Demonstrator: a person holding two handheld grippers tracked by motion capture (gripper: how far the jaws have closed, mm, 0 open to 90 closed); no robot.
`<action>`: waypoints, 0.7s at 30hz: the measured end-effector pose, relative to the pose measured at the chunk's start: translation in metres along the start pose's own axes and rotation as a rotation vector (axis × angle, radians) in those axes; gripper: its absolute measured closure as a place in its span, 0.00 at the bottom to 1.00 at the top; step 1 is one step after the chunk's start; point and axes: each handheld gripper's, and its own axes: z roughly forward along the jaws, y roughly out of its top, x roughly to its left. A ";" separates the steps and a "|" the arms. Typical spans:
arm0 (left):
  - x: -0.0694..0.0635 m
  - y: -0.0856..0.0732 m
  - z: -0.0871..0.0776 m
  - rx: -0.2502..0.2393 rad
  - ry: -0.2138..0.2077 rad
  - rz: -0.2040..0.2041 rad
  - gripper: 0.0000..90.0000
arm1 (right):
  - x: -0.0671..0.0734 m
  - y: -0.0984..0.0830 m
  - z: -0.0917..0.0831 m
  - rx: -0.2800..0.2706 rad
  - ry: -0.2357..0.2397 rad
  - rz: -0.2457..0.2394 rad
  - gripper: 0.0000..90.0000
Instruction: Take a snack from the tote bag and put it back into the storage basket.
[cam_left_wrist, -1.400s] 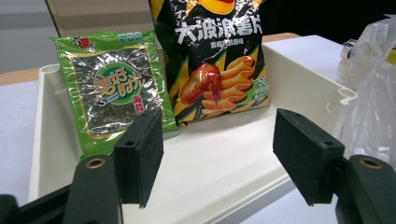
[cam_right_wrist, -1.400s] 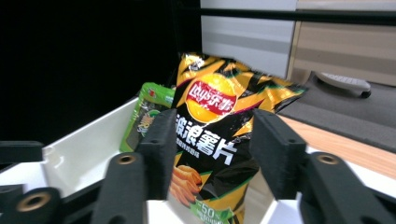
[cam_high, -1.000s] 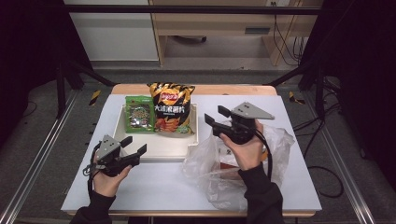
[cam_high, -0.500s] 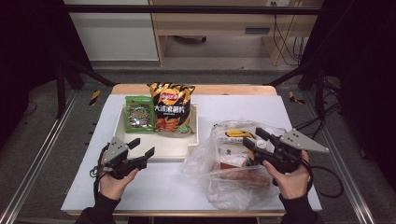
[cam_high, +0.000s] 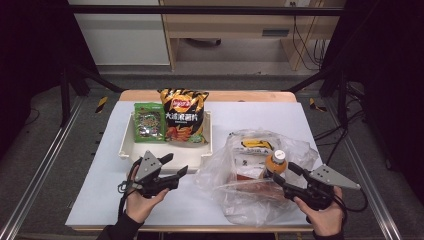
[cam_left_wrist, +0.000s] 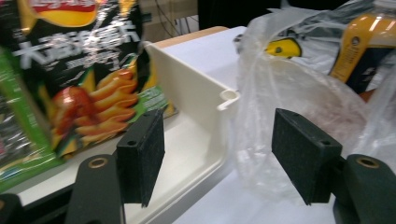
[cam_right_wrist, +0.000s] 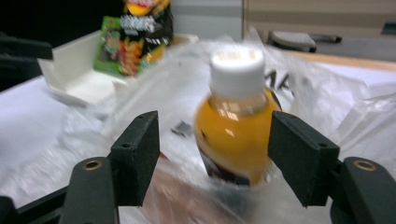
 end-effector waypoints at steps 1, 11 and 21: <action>-0.004 0.002 0.003 0.003 -0.010 0.005 0.39 | -0.002 -0.004 0.001 0.010 -0.002 0.004 0.40; -0.039 0.028 0.040 -0.014 -0.094 0.045 0.47 | -0.009 -0.024 0.006 0.047 -0.020 0.016 0.45; -0.074 0.054 0.107 0.040 -0.203 0.108 0.66 | -0.014 -0.029 0.005 0.055 -0.025 0.024 0.58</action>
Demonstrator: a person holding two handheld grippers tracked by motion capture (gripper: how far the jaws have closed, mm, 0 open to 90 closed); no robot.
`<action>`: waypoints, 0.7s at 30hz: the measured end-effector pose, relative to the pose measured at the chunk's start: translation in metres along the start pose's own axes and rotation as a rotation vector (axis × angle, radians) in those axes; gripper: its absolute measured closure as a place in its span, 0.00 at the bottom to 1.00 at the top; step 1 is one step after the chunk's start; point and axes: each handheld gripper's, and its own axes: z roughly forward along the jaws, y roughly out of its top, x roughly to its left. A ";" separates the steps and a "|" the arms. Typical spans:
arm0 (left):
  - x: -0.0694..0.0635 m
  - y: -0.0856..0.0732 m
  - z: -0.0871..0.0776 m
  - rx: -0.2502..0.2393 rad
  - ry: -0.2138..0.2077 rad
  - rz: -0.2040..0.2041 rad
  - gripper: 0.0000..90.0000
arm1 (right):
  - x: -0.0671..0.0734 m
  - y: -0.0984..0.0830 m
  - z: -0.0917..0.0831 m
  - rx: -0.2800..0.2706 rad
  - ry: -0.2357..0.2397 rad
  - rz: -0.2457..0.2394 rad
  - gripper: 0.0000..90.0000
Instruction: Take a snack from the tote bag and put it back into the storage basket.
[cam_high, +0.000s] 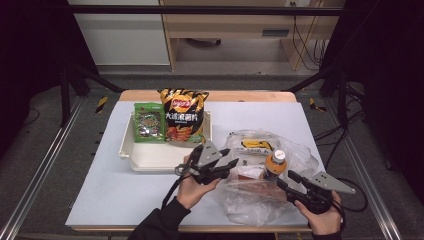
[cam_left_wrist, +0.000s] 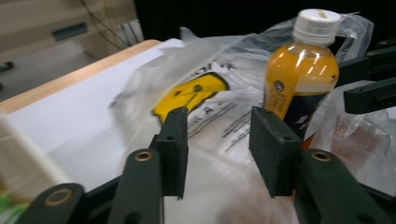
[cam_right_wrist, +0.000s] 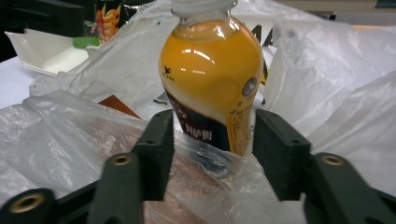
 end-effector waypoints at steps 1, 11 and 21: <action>-0.002 0.001 0.006 0.015 -0.014 0.006 0.68 | 0.000 -0.001 0.000 0.006 0.004 0.004 0.60; -0.007 -0.023 0.015 0.163 -0.061 0.024 0.81 | 0.000 -0.009 -0.001 0.092 0.039 0.036 0.89; -0.027 -0.054 -0.012 0.183 -0.072 0.070 0.81 | 0.004 -0.023 -0.016 0.168 0.045 0.098 1.00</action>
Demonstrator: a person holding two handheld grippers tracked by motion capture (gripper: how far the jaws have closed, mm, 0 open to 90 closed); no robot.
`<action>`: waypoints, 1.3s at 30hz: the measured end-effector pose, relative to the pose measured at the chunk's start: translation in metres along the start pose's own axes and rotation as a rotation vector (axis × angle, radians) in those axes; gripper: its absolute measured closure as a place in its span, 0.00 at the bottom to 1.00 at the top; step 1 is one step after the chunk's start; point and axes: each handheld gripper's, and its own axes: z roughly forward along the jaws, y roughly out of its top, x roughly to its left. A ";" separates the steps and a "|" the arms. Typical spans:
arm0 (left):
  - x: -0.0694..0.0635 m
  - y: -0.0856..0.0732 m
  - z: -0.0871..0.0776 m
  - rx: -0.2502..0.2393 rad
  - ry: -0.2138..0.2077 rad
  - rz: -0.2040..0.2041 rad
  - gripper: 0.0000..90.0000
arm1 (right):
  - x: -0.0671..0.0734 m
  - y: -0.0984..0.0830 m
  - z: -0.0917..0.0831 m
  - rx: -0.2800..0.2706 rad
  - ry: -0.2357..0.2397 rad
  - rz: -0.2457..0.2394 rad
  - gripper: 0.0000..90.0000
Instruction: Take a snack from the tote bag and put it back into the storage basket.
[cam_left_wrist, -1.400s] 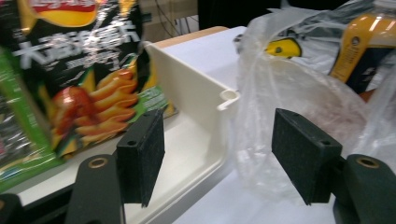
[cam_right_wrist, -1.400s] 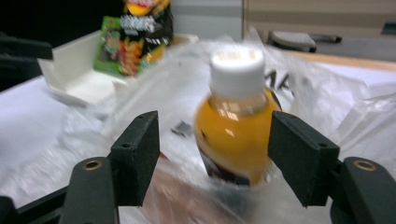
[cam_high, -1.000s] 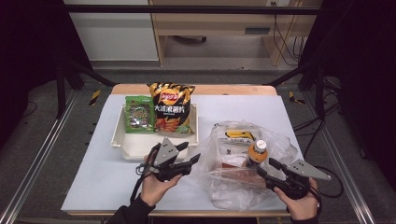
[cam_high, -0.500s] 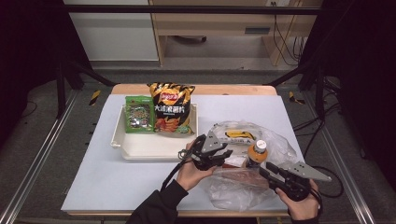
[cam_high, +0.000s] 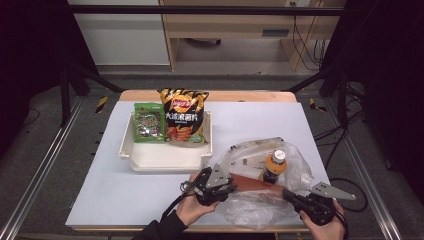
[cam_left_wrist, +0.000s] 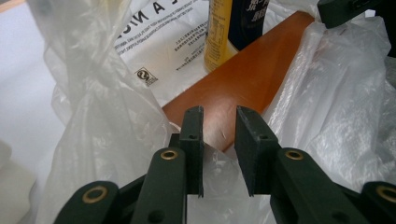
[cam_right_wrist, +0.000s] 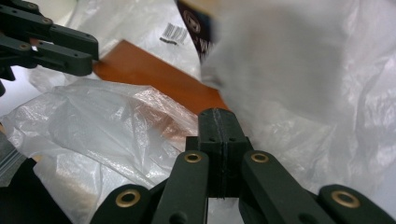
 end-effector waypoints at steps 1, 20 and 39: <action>-0.001 -0.001 -0.002 0.000 0.005 0.006 0.81 | 0.000 -0.002 -0.002 0.000 0.002 0.011 1.00; 0.014 -0.040 0.014 0.083 0.000 -0.066 0.76 | -0.036 -0.030 0.001 0.118 -0.175 0.104 1.00; 0.010 -0.042 0.016 0.066 0.012 -0.046 0.79 | 0.010 0.019 -0.075 -0.241 -0.060 -0.025 0.98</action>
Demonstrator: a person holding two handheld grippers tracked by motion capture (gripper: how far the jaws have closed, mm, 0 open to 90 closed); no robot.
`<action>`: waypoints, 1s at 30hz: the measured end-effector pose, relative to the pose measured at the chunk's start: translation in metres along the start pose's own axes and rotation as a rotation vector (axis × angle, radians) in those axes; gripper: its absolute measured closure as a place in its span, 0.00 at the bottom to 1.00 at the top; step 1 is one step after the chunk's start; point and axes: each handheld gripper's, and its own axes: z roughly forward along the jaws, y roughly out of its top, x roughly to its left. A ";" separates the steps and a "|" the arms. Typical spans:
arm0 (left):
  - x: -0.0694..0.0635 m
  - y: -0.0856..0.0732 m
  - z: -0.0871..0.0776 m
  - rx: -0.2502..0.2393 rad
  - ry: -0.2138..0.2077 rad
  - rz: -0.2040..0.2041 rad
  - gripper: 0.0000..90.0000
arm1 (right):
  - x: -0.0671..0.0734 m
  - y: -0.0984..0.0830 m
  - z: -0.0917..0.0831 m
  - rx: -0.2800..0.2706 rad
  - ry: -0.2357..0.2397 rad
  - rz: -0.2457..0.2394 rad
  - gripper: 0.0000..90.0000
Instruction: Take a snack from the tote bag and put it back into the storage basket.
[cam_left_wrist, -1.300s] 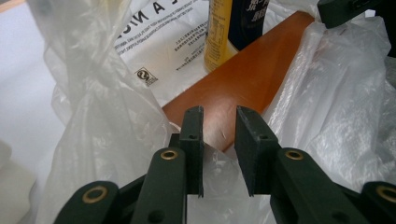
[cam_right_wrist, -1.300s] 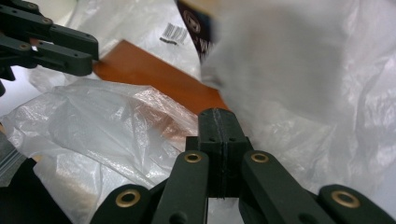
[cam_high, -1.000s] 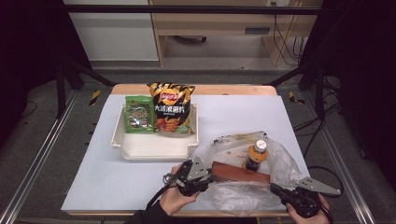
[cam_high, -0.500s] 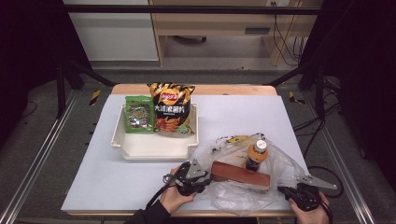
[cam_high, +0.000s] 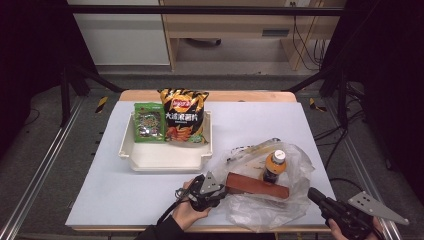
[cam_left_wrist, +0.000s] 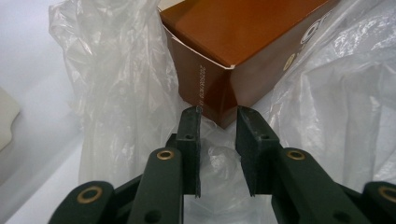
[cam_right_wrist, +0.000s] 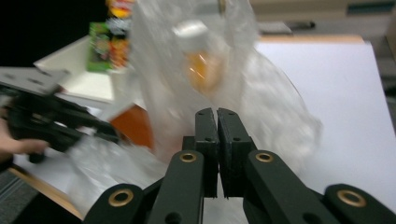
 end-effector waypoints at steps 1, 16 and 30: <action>0.000 0.000 0.000 0.000 -0.001 -0.001 0.79 | 0.005 0.005 0.001 -0.003 0.015 -0.013 0.99; -0.001 0.001 0.000 0.004 0.005 -0.007 0.79 | 0.047 0.007 0.089 0.174 0.058 -0.105 1.00; 0.000 0.001 -0.001 0.002 -0.001 -0.009 0.79 | 0.021 -0.046 0.077 0.330 0.083 0.017 1.00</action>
